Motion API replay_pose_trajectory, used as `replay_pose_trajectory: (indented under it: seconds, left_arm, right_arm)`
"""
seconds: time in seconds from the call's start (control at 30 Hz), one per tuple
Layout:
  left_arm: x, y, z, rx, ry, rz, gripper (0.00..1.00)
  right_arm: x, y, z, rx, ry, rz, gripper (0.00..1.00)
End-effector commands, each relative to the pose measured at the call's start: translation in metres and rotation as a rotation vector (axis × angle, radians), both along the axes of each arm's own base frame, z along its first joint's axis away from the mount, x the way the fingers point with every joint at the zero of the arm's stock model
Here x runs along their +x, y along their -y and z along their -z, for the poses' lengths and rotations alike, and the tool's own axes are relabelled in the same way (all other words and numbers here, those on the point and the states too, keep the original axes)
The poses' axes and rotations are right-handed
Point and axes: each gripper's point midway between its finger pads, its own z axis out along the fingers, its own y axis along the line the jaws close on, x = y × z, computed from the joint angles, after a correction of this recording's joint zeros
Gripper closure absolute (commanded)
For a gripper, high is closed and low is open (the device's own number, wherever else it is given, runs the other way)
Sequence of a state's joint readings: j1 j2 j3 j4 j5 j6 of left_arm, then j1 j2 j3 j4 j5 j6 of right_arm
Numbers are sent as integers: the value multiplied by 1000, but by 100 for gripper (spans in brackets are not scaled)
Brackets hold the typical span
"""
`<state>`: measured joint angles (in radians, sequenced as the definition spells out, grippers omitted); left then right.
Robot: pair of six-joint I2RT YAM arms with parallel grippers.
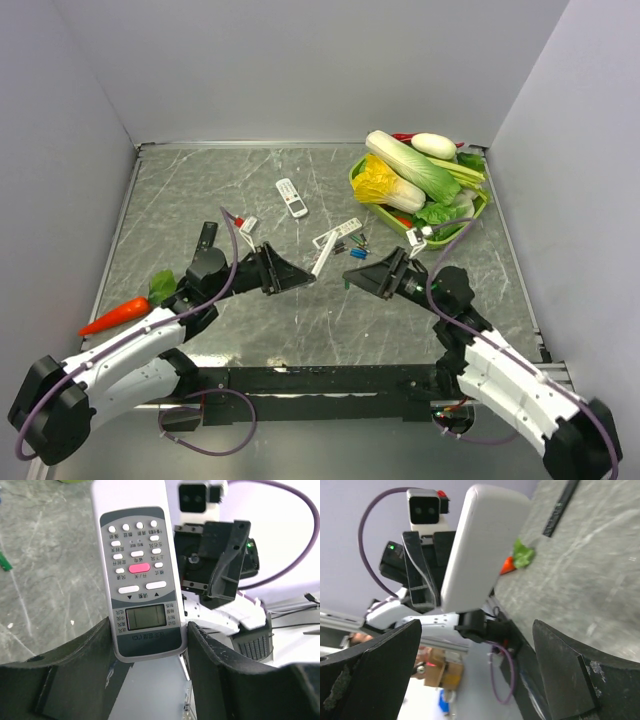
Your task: Load the batteries into the remote control
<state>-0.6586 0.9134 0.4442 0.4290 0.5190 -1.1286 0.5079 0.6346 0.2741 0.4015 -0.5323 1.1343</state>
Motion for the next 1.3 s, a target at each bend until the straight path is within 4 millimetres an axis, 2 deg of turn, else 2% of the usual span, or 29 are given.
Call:
replay_pose_trajectory:
  seconds: [0.0, 0.2, 0.3, 0.57, 0.73, 0.8, 0.83, 0.87, 0.9, 0.97, 1.0, 1.07, 1.1, 1.13, 1.17, 1.2, 1.23, 1.27]
  left_arm:
    - [-8, 6, -31, -82, 75, 38, 79]
    - [-19, 5, -35, -99, 86, 56, 79]
    - [-20, 5, -33, -84, 93, 59, 79]
    - [-32, 5, -36, -109, 101, 95, 79]
    - [-34, 5, -32, -83, 106, 97, 79]
    - [-35, 6, -29, -76, 103, 103, 79]
    - [-35, 6, -28, -70, 104, 104, 79]
    - [-35, 6, -26, -62, 100, 108, 78]
    - [-34, 7, -24, -55, 100, 108, 78]
    - [-32, 7, -20, -22, 104, 99, 76]
    - [-30, 6, -19, -6, 105, 89, 74]
    - [-27, 3, -15, 42, 119, 65, 56]
    - [-21, 0, -15, 60, 127, 26, 47]
    - [-18, -4, -16, 78, 158, 2, 31]
    - [-16, -8, -13, 117, 146, -21, 24]
    - [-7, -12, -14, 137, 152, -77, 17]
    - [-5, -16, -14, 164, 175, -99, 5]
    - [-2, -18, -19, 175, 192, -122, 1]
  right_arm:
    - [1, -19, -56, 180, 115, -38, 0]
    - [11, -44, -52, 161, 81, -68, 0]
    - [13, -50, -55, 186, 92, -75, 0]
    - [23, -50, -62, 236, 92, -40, 0]
    - [25, -50, -74, 260, 126, -39, 2]
    - [25, -50, -76, 267, 127, -40, 10]
    - [24, -50, -77, 270, 128, -44, 21]
    - [24, -51, -76, 272, 125, -48, 26]
    - [24, -51, -75, 273, 124, -47, 38]
    - [23, -50, -74, 278, 113, -44, 49]
    - [22, -49, -71, 276, 104, -42, 61]
    - [24, -48, -65, 259, 82, -31, 69]
    - [23, -46, -67, 262, 85, -23, 77]
    - [23, -46, -66, 253, 81, -18, 81]
    - [27, -45, -59, 230, 51, 5, 83]
    - [26, -43, -61, 222, 60, 16, 87]
    - [26, -43, -57, 201, 46, 28, 89]
    - [33, -41, -60, 191, 38, 69, 90]
